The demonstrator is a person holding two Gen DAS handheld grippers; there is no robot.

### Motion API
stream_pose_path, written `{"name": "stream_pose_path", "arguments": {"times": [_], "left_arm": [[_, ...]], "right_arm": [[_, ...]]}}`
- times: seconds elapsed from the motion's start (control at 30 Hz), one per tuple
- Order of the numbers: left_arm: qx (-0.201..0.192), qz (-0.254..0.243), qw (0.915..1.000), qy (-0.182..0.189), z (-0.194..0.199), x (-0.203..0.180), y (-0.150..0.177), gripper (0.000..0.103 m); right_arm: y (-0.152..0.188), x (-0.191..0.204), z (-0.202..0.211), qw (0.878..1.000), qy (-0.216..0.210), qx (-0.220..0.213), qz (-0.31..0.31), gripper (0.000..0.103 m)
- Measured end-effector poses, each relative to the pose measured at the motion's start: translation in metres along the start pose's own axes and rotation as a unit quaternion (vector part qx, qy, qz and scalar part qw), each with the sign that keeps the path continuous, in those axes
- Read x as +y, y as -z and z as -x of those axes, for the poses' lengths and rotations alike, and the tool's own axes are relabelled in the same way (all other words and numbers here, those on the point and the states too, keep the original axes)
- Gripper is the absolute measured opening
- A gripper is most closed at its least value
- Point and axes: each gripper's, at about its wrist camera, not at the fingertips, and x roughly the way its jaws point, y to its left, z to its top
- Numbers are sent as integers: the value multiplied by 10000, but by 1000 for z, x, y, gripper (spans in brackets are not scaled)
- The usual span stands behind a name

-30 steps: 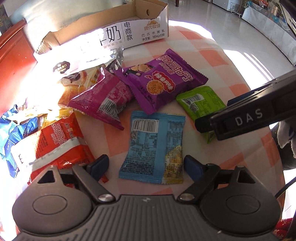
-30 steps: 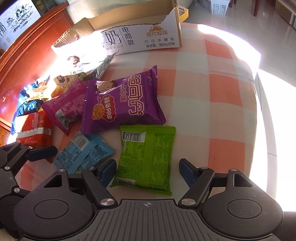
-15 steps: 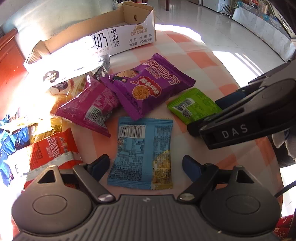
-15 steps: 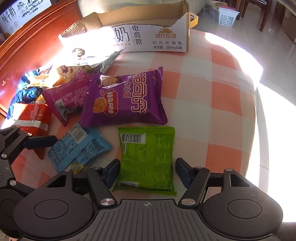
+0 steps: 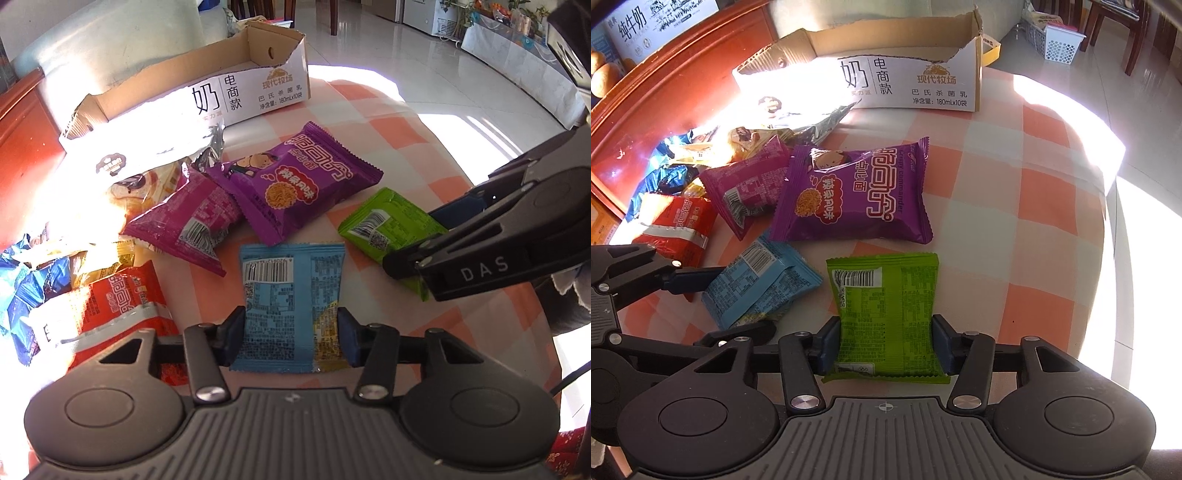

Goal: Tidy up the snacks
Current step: 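Close left gripper on light-blue packet while right gripper closes on green packet, then lift and carry both held packets over the cardboard box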

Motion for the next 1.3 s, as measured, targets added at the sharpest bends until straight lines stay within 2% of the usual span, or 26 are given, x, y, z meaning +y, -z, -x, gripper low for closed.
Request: {"name": "stream_pose_path", "arguments": {"times": [0.67, 0.97, 1.3], "left_arm": [[-749, 145, 9955, -564, 39, 3, 7, 50], [-1029, -90, 9899, -974, 42, 13, -9, 50], [-1242, -166, 9860, -1102, 37, 33, -39, 50]], "right_arm": [[7, 18, 33, 9944, -105, -691, 794, 50], [-9, 25, 39, 9878, -62, -906, 1264, 50], [-43, 29, 37, 9810, -33, -1184, 1537, 50]]}}
